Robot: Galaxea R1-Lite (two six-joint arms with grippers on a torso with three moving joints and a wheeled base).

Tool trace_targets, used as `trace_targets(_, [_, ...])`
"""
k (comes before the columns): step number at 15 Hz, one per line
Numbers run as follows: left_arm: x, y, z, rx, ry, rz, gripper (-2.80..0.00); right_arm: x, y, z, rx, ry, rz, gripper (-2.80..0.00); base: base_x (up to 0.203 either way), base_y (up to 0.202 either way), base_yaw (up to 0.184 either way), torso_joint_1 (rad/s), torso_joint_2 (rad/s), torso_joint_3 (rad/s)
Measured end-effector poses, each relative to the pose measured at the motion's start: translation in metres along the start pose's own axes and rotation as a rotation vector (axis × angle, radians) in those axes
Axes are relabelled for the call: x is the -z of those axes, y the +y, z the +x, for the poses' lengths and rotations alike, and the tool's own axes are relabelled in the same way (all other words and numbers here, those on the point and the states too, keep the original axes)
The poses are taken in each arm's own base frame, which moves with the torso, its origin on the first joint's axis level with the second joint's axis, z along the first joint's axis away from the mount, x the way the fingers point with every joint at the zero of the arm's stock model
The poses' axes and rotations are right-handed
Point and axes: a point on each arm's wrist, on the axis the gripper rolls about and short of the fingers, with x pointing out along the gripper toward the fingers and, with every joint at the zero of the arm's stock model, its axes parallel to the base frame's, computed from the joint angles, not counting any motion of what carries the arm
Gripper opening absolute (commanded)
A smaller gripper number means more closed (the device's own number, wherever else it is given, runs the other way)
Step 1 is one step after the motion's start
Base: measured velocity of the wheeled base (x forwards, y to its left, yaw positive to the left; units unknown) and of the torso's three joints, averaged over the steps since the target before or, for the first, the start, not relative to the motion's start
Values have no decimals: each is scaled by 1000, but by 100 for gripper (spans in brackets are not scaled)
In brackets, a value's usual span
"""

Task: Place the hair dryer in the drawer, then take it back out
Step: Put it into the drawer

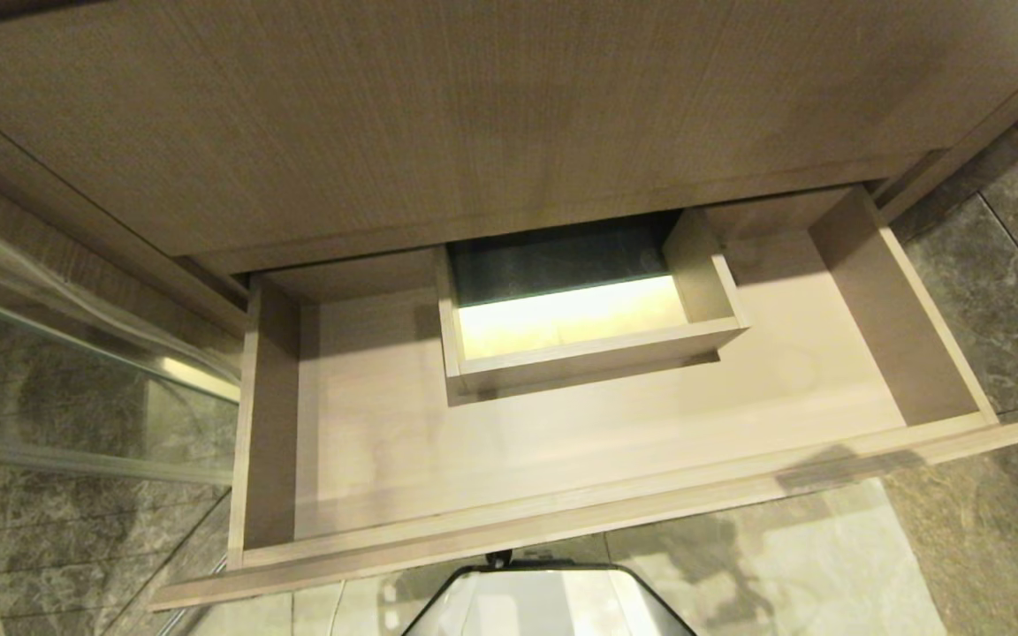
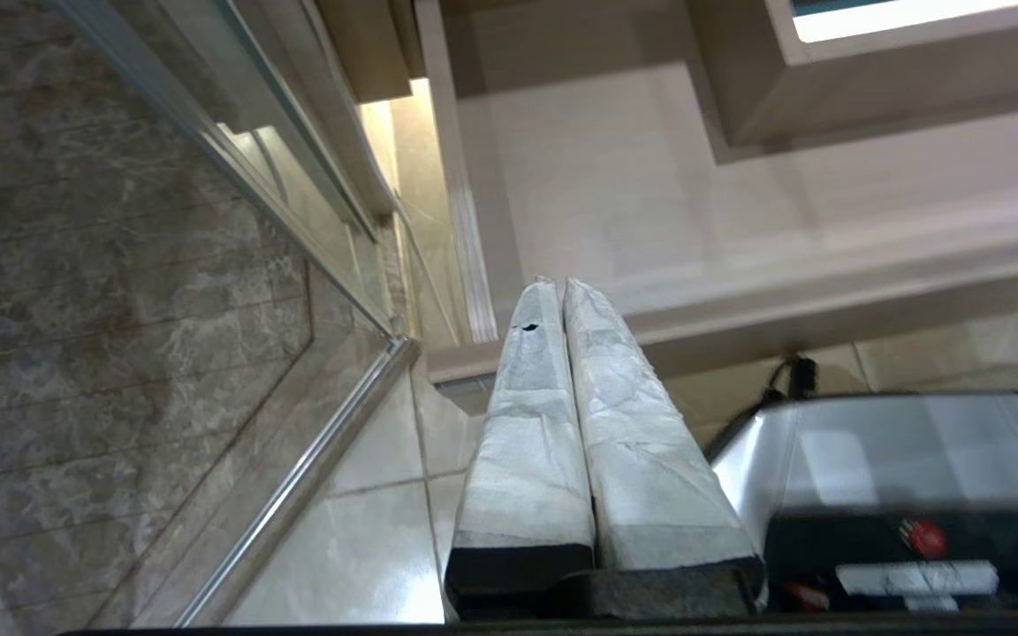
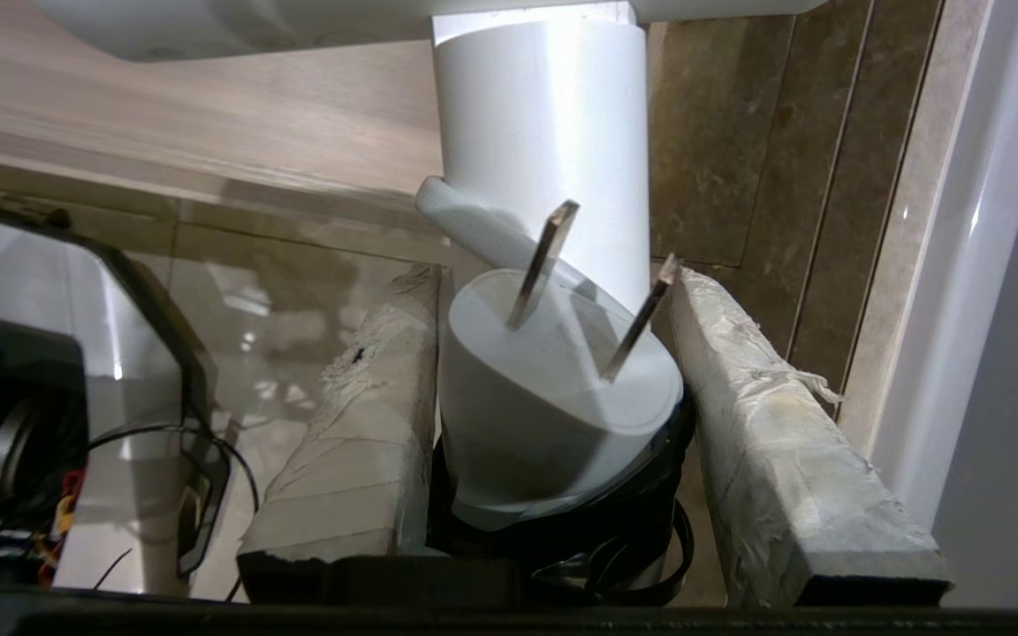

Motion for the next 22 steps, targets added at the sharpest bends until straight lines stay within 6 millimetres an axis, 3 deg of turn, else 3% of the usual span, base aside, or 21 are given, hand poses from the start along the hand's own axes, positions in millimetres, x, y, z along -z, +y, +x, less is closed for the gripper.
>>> trace_targets(10, [0,0,0,1,2,0,-280,8,4,2,-4,19,5,-280,0,0,0,-36,341,319])
trace_targets(14, [0,0,0,0,0,0,-280,-1,-6,18,-35,48,14,-280,0,0,0,62,87,148])
trace_targets(17, [0,0,0,0,0,0,-280,-11,-21,51,-150,114,80,-280,0,0,0,25,46,46])
trace_targets(22, [0,0,0,0,0,0,-280,-23,-55,157,-272,230,153,-280,0,0,0,9,33,34])
